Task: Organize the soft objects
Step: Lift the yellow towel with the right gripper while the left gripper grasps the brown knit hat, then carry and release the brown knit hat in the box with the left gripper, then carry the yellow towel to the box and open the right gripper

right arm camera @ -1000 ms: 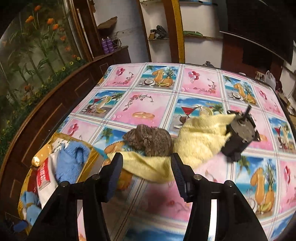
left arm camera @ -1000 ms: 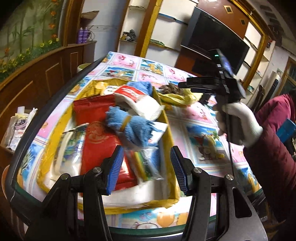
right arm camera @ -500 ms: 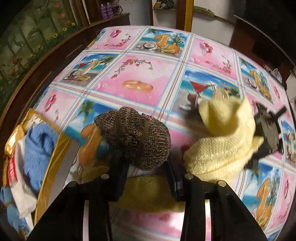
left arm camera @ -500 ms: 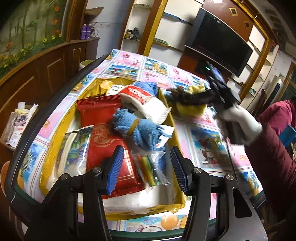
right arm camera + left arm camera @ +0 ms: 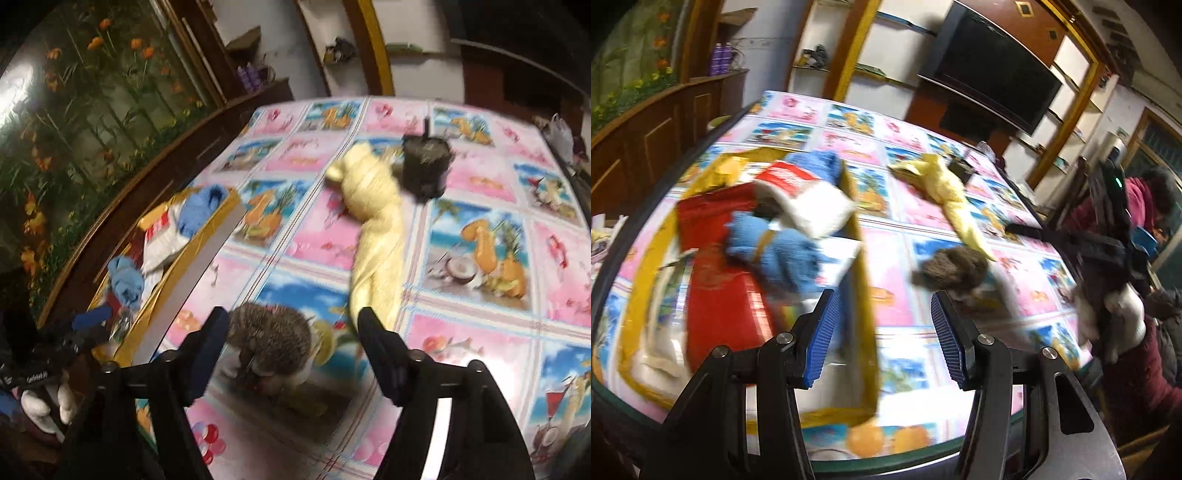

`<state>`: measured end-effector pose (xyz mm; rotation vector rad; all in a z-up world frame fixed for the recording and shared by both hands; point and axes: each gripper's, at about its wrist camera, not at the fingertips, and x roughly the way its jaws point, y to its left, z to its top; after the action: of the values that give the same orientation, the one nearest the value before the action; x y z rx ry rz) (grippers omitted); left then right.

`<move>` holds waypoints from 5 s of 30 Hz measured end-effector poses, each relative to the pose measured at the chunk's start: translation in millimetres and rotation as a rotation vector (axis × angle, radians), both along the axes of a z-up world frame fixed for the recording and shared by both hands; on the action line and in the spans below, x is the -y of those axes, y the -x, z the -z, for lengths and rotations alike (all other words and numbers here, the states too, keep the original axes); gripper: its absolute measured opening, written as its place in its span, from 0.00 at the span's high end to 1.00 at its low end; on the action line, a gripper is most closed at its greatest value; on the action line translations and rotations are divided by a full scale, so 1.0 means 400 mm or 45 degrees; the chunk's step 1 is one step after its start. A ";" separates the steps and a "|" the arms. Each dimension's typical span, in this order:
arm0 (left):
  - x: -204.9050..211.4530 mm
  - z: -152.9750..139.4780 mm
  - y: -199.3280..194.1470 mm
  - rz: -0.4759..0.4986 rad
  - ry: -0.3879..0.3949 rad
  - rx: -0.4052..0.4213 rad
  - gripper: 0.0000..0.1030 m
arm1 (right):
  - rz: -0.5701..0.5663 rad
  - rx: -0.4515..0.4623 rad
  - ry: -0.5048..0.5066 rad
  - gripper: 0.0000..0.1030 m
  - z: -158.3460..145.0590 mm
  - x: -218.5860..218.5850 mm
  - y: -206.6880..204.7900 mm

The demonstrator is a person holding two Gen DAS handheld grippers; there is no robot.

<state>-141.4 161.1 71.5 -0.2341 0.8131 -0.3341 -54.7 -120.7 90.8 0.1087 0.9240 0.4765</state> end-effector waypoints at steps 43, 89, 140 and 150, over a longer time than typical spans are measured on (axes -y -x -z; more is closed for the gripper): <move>0.366 0.110 -0.240 0.315 -0.122 -0.145 0.61 | 0.245 -0.033 0.010 0.65 0.142 0.087 -0.123; -0.208 -0.020 -0.016 -0.287 -0.129 0.007 0.45 | 0.013 -0.065 0.105 0.43 0.053 -0.330 -0.030; -0.357 0.037 0.041 -0.363 0.170 -0.016 0.45 | -0.148 -0.052 -0.348 0.60 -0.151 -0.461 -0.102; -0.345 0.028 0.053 -0.372 0.092 -0.014 0.45 | -0.120 0.010 -0.216 0.43 -0.083 -0.549 -0.118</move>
<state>-162.5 298.9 60.2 -0.4174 0.7664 -0.0873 -7.3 98.8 124.1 0.2180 0.8825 0.6423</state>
